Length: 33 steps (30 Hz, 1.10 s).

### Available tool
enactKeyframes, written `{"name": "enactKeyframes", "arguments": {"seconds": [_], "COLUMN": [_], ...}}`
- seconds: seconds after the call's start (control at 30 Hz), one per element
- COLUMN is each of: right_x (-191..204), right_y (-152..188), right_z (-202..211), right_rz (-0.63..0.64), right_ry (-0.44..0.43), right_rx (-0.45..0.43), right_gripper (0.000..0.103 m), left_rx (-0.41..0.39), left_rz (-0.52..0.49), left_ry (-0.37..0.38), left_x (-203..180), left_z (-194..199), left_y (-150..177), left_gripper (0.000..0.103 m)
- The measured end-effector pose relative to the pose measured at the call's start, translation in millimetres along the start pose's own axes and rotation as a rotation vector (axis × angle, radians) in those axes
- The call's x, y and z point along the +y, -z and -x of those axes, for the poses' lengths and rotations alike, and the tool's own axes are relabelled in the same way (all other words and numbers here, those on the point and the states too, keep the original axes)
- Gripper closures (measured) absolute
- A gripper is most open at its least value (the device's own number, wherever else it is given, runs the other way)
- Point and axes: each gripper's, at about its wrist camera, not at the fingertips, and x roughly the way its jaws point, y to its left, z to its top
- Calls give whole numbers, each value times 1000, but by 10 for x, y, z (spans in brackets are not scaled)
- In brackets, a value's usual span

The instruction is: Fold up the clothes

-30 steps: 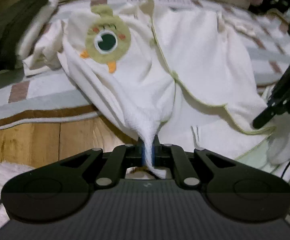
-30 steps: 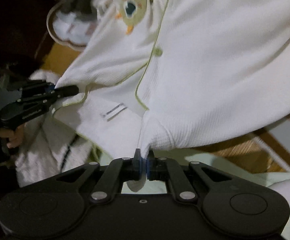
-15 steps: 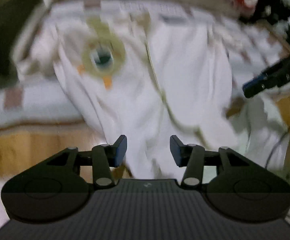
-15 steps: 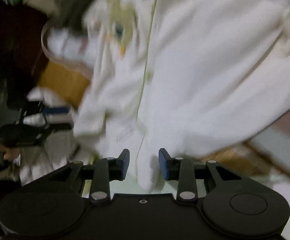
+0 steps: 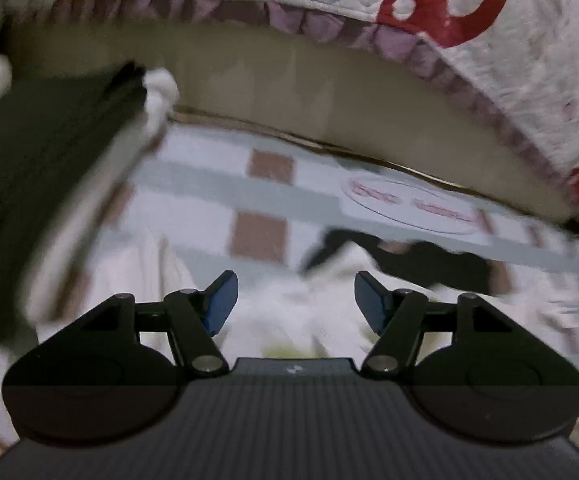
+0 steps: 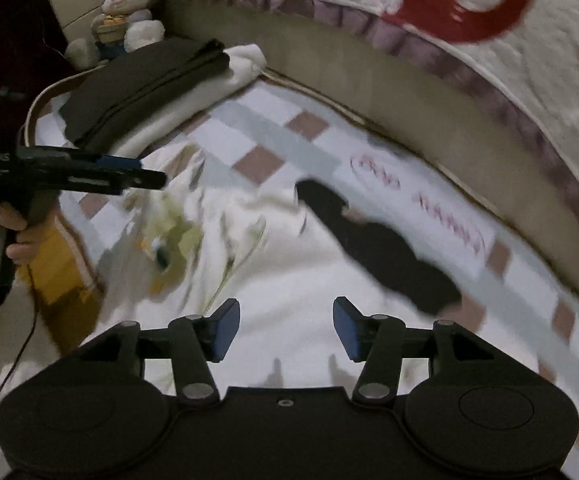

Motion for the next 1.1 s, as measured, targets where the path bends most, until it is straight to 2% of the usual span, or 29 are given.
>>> {"name": "enactKeyframes", "arguments": {"seconds": [0.1, 0.13, 0.2, 0.27, 0.37, 0.47, 0.53, 0.57, 0.7, 0.77, 0.87, 0.97, 1.03, 1.1], "right_x": [-215, -297, -469, -671, -963, -1134, -1170, -1190, -1110, -871, -494, -224, -15, 238], "right_y": [-69, -60, -34, -12, 29, 7, -6, 3, 135, 219, 378, 590, 760, 940], "right_z": [-490, -630, -897, -1116, -1357, -1570, -1671, -1745, -2043, -2114, -2082, -1938, -1832, -1732], "right_rz": [-26, -41, -79, -141, -281, -377, -381, -396, -466, -381, -248, -201, -143, -47], "right_ry": [29, 26, 9, -31, -63, -73, -66, -84, -263, -317, -364, -412, -423, -410], "right_rx": [33, 47, 72, 60, 32, 42, 45, 77, 304, 417, 490, 481, 462, 437], "right_gripper": [45, 45, 45, 45, 45, 45, 44, 44, 42, 39, 38, 36, 36, 36], "left_rx": [-43, -41, 4, 39, 42, 87, 142, 165, 256, 248, 148, 18, -13, 13], "left_rz": [-109, -114, -91, -64, -41, -135, -187, -183, -169, -178, -179, -206, -215, -195], "left_ry": [-87, -70, -5, 65, 202, 323, 325, 312, 218, 205, 224, 205, 198, 201], "left_x": [-26, 8, 117, 208, 245, 115, 26, 18, 46, 51, 10, -90, -144, -158], "left_z": [-317, -399, -568, -735, -925, -1034, -1114, -1163, -1294, -1214, -917, -647, -641, -777], "left_y": [4, 33, 63, 43, -73, -84, -24, 10, 160, 138, -31, -165, -192, -158], "left_gripper": [41, 41, 41, 41, 41, 39, 39, 39, 41, 41, 41, 40, 39, 39]}}
